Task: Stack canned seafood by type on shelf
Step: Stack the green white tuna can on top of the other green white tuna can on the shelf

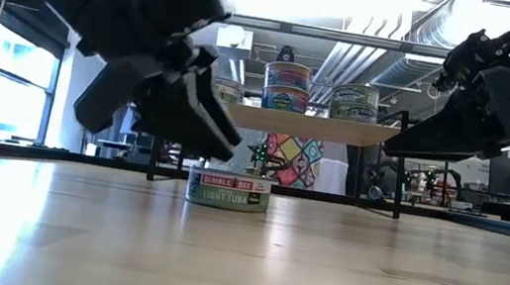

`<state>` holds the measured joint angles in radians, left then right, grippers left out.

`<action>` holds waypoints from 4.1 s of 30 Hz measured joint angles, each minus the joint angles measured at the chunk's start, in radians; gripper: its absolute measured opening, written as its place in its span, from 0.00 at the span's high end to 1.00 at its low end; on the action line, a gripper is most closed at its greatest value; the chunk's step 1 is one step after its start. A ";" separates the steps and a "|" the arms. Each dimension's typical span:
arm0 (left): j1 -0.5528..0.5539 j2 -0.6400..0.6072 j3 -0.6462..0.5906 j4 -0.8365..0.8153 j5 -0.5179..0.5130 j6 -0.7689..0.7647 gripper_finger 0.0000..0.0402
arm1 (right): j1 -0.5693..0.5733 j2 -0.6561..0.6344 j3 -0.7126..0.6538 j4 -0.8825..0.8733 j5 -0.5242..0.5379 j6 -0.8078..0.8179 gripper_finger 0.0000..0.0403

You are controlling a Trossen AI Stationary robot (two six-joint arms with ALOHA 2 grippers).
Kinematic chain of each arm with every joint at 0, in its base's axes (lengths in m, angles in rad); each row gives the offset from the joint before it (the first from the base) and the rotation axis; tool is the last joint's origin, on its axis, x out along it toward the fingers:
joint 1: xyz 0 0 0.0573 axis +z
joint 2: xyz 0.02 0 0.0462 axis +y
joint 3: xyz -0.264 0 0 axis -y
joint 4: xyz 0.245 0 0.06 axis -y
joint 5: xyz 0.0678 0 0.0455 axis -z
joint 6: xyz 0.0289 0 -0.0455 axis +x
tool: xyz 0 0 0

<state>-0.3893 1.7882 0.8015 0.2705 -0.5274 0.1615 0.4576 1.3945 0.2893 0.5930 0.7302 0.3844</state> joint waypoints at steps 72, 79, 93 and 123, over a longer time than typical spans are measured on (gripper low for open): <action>-0.044 -0.224 0.019 -0.190 -0.197 0.352 1.00 | -0.039 0.000 -0.001 -0.027 0.000 0.012 0.48; -0.010 -0.416 0.020 -0.257 -0.268 0.480 1.00 | -0.039 0.000 -0.001 -0.030 0.000 0.017 0.48; 0.103 -0.446 0.011 -0.438 0.040 0.117 0.98 | -0.039 0.000 -0.001 -0.028 -0.048 -0.001 0.48; 0.285 -0.105 0.012 -0.142 0.312 -0.081 0.20 | -0.039 0.001 -0.001 -0.031 -0.050 0.000 0.48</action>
<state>-0.1039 1.6836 0.8131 0.1284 -0.2157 0.0807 0.4183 1.3952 0.2886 0.5621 0.6807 0.3843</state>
